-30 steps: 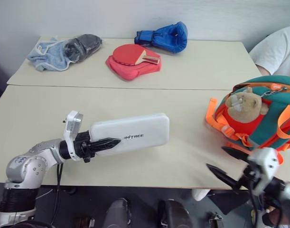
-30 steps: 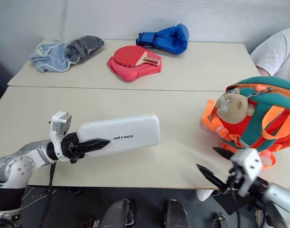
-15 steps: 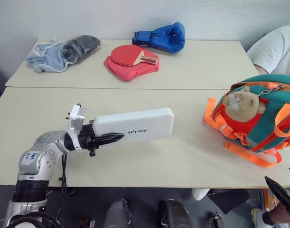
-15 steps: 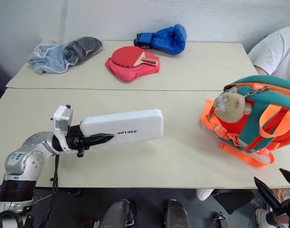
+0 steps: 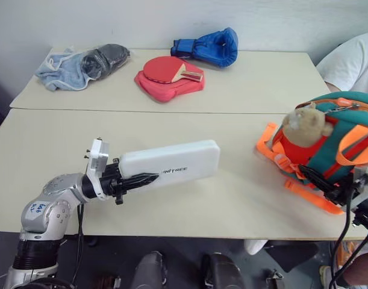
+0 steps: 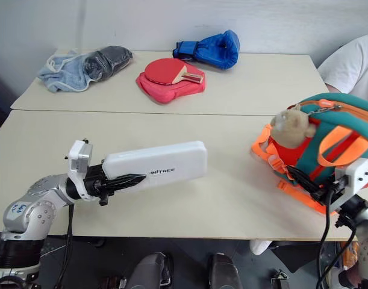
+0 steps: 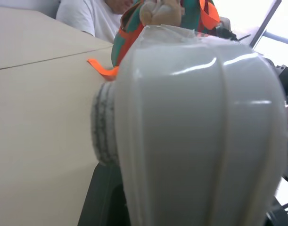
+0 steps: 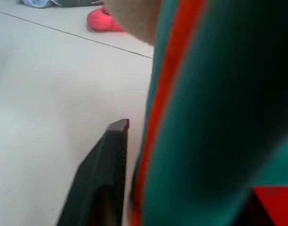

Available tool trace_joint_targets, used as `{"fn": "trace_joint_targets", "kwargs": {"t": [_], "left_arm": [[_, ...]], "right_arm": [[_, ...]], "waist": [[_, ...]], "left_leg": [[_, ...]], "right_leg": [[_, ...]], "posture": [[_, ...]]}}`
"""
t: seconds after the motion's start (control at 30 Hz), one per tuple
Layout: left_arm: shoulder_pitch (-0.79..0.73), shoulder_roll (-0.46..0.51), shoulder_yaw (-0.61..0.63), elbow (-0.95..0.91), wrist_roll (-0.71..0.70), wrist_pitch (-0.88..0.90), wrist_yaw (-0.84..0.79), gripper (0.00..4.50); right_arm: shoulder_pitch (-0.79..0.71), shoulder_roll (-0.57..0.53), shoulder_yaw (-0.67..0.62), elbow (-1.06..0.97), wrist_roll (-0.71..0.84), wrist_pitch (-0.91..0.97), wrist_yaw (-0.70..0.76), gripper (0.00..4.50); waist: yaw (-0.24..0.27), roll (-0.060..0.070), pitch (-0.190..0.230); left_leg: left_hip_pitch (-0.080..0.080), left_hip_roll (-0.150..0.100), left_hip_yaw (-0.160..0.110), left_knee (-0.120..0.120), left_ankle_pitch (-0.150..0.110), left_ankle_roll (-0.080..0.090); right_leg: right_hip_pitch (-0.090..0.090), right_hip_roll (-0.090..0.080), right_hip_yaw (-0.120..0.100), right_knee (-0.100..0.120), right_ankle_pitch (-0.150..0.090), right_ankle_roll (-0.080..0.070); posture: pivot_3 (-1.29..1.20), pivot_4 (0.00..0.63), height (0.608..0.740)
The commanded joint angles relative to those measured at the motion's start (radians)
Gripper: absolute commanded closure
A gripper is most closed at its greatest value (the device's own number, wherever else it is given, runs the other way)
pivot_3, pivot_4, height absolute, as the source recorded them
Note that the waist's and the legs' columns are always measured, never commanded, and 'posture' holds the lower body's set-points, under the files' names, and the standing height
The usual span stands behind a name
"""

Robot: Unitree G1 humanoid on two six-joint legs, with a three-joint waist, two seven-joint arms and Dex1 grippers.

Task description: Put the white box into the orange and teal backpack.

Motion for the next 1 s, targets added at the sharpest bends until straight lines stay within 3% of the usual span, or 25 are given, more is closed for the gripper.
{"fn": "trace_joint_targets", "kwargs": {"t": [0.03, 0.07, 0.3, 0.4, 0.47, 0.57, 0.73, 0.87, 1.0], "left_arm": [[0.011, -0.026, 0.095, -0.045, -0.067, 0.008, 0.089, 3.23], [0.014, -0.036, 0.124, -0.037, -0.083, 0.015, 0.121, 3.23], [0.020, -0.074, 0.229, 0.056, -0.078, -0.013, 0.236, 3.23], [0.007, -0.082, 0.259, 0.117, -0.058, -0.034, 0.285, 3.23], [-0.005, -0.088, 0.276, 0.143, -0.056, -0.051, 0.308, 3.23], [-0.010, -0.101, 0.301, 0.139, -0.076, -0.060, 0.341, 3.23], [0.034, -0.094, 0.350, 0.037, -0.153, -0.031, 0.339, 3.23], [0.098, -0.062, 0.438, -0.067, -0.260, 0.009, 0.357, 3.23], [0.157, -0.025, 0.521, -0.120, -0.379, 0.059, 0.382, 3.23]], "right_arm": [[-0.039, 0.025, 0.082, -0.023, -0.012, -0.035, 0.031, 4.23], [-0.069, 0.039, 0.130, -0.046, -0.010, -0.028, 0.039, 4.49], [-0.286, 0.174, 0.423, -0.150, -0.002, 0.007, 0.078, 4.49], [-0.423, 0.282, 0.595, -0.197, 0.051, 0.106, 0.108, 4.49], [-0.446, 0.279, 0.650, -0.252, 0.094, 0.184, 0.146, 4.49], [-0.446, 0.212, 0.658, -0.337, 0.185, 0.309, 0.180, 4.49], [-0.415, 0.026, 0.552, -0.389, 0.304, 0.456, 0.206, 4.49], [-0.392, -0.013, 0.505, -0.376, 0.275, 0.454, 0.160, 4.49], [-0.393, 0.017, 0.511, -0.378, 0.283, 0.453, 0.130, 4.49]], "waist": [[-0.002, 0.000, 0.000], [-0.005, 0.000, 0.000], [-0.030, 0.000, 0.000], [-0.035, 0.000, 0.000], [-0.031, 0.000, 0.000], [-0.021, -0.001, 0.000], [-0.013, -0.003, 0.000], [-0.015, -0.003, 0.000], [-0.027, -0.003, 0.000]], "left_leg": [[0.000, 0.000, 0.000, 0.000, 0.000, 0.000], [0.000, 0.000, 0.000, 0.000, 0.000, 0.000], [0.001, 0.002, 0.000, -0.001, 0.001, -0.003], [0.001, 0.002, 0.000, -0.001, 0.001, -0.003], [0.000, 0.002, 0.000, -0.001, 0.001, -0.003], [-0.001, 0.002, -0.002, -0.001, 0.000, -0.003], [-0.003, -0.002, -0.003, 0.003, -0.006, 0.006], [-0.003, -0.002, -0.003, 0.002, -0.007, 0.006], [-0.002, 0.000, -0.003, 0.000, -0.005, 0.002]], "right_leg": [[0.000, 0.000, 0.000, 0.000, 0.000, 0.000], [0.000, 0.000, 0.000, 0.001, 0.000, 0.000], [-0.002, 0.002, 0.000, 0.002, 0.000, 0.000], [-0.002, 0.002, 0.000, 0.002, 0.000, 0.000], [-0.003, 0.002, 0.000, 0.004, 0.000, 0.000], [-0.003, 0.001, -0.001, 0.007, 0.000, 0.000], [0.003, -0.003, 0.000, -0.003, 0.003, 0.005], [0.005, -0.003, 0.000, -0.013, 0.004, 0.007], [0.003, -0.001, 0.000, -0.010, 0.004, 0.007]], "posture": [[0.00, 0.150, 0.740], [0.00, 0.150, 0.740], [0.00, 0.150, 0.740], [0.00, 0.150, 0.740], [0.00, 0.150, 0.740], [0.00, 0.150, 0.740], [0.00, 0.150, 0.740], [0.00, 0.150, 0.740], [0.00, 0.150, 0.740]]}}
